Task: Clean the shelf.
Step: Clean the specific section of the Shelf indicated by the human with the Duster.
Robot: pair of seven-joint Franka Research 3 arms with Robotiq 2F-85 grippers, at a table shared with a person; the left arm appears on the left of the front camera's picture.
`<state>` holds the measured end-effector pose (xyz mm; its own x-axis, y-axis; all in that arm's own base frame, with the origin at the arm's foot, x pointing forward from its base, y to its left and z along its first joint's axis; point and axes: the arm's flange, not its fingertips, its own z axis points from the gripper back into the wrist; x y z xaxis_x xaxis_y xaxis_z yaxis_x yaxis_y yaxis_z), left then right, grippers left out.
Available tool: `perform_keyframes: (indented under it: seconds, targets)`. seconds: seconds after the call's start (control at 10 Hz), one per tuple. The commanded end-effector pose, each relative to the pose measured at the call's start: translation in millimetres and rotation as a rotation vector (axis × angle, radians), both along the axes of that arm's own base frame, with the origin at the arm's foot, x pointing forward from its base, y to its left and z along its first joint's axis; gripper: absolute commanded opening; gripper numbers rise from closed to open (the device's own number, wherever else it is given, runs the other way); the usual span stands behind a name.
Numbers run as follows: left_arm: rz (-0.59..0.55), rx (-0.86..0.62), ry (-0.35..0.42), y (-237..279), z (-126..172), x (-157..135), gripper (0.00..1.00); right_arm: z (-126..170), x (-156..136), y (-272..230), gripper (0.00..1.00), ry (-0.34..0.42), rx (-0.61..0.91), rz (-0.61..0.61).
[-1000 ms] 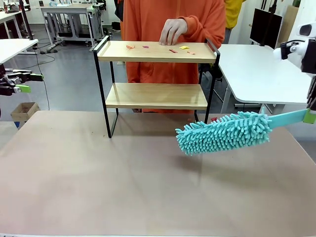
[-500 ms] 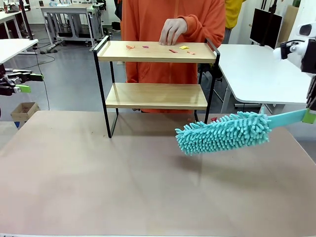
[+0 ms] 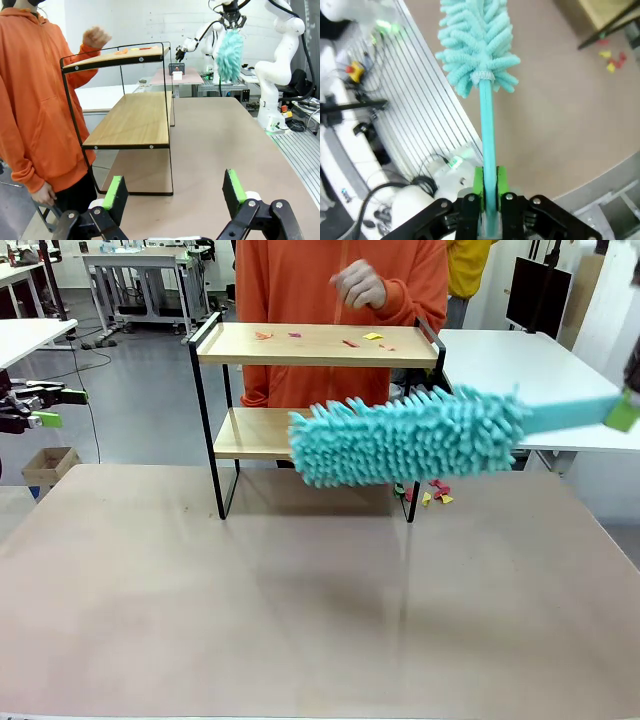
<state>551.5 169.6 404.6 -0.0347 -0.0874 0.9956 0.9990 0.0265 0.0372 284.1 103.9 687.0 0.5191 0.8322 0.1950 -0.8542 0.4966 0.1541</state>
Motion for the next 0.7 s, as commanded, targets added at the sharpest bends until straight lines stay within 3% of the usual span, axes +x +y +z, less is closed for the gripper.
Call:
perform_keyframes:
  seconds: [0.0, 0.1, 0.4, 0.6]
  targets:
    - [-0.001, 0.006, -0.001, -3, 2, -2, 1.00, 33, 3, 49, 0.13, -0.021, 0.079, -0.146]
    - [-0.001, 0.006, -0.001, -3, 2, -2, 1.00, 49, 0, 79, 0.13, -0.009, 0.126, -0.174]
    - [-0.001, 0.006, -0.001, -3, 2, -2, 1.00, 78, 8, 158, 0.13, -0.105, 0.160, -0.442]
    - [-0.001, 0.006, -0.001, -3, 2, -2, 1.00, 76, 32, 190, 0.13, -0.069, 0.175, -0.610]
